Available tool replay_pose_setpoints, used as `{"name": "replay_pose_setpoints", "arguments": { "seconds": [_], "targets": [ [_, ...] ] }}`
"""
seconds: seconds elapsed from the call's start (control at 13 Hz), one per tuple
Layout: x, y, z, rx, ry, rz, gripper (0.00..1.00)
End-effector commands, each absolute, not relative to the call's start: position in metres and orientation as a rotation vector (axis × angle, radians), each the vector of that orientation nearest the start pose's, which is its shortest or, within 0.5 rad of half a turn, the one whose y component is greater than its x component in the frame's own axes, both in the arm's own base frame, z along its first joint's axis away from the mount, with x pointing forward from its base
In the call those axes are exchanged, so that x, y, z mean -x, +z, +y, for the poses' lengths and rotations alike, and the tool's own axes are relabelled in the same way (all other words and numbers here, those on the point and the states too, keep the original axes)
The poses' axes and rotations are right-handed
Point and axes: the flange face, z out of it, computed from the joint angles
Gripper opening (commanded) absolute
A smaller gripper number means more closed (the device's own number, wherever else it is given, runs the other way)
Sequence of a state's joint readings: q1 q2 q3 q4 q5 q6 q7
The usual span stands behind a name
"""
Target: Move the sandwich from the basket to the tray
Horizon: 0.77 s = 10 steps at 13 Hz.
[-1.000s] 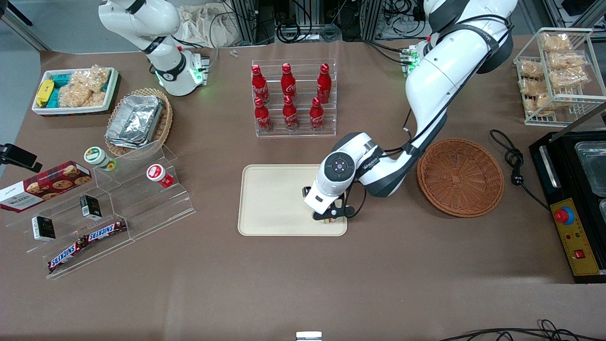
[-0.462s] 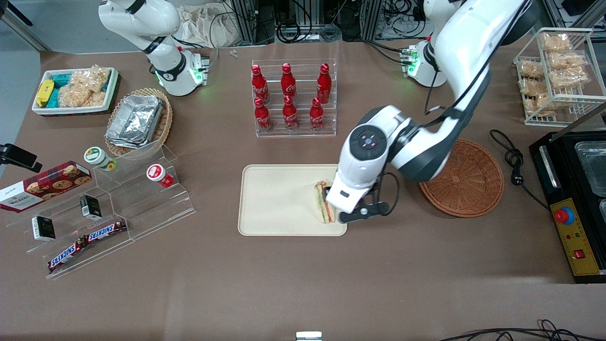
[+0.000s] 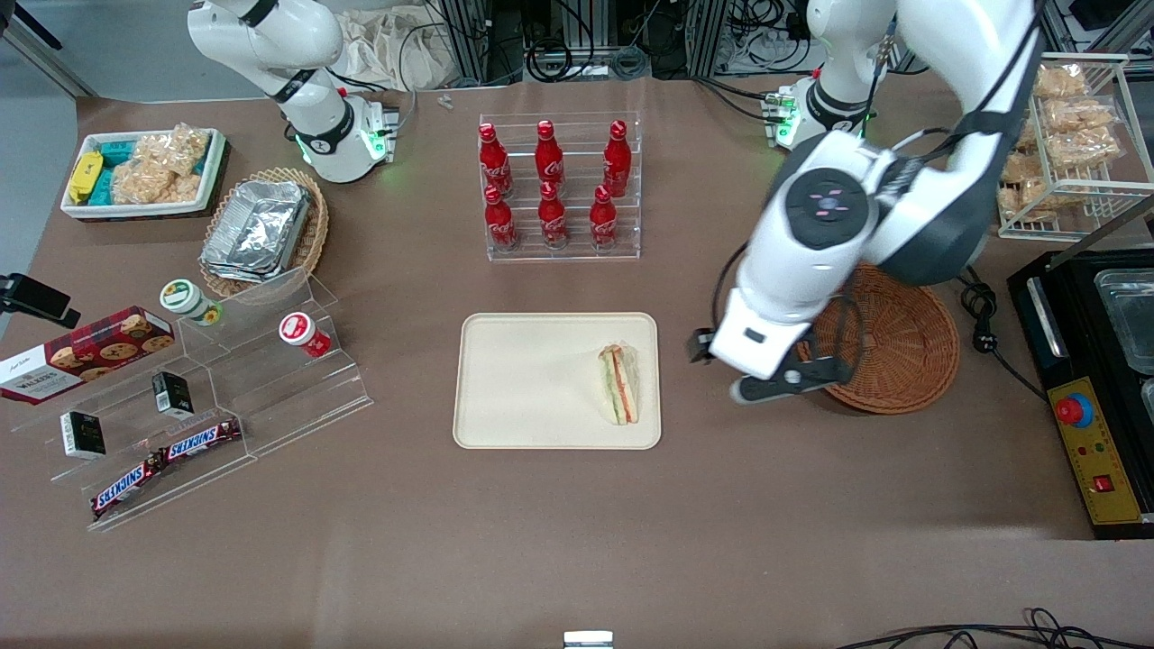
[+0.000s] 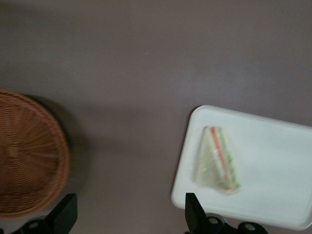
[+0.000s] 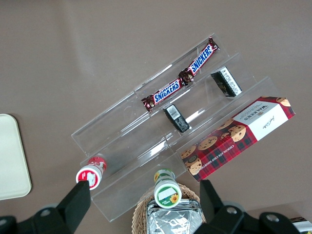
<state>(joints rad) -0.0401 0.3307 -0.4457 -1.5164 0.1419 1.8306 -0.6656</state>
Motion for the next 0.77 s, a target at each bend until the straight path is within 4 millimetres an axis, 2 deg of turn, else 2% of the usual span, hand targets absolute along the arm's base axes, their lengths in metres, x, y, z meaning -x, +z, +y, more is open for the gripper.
{"name": "replay_pose_setpoints", "arguments": {
  "seconds": [0.0,0.15,0.38,0.46,0.69],
  "targets": [
    [-0.574,0.523,-0.173,3.151,0.062,-0.095,1.0],
    [-0.568,0.539,-0.12,3.133,0.151,0.052,1.0],
    [-0.568,0.553,-0.054,3.122,0.179,0.181,1.0],
    [-0.569,0.556,-0.038,3.118,0.177,0.203,1.0],
    [-0.575,0.56,-0.023,3.093,0.167,0.209,1.0]
  ]
}}
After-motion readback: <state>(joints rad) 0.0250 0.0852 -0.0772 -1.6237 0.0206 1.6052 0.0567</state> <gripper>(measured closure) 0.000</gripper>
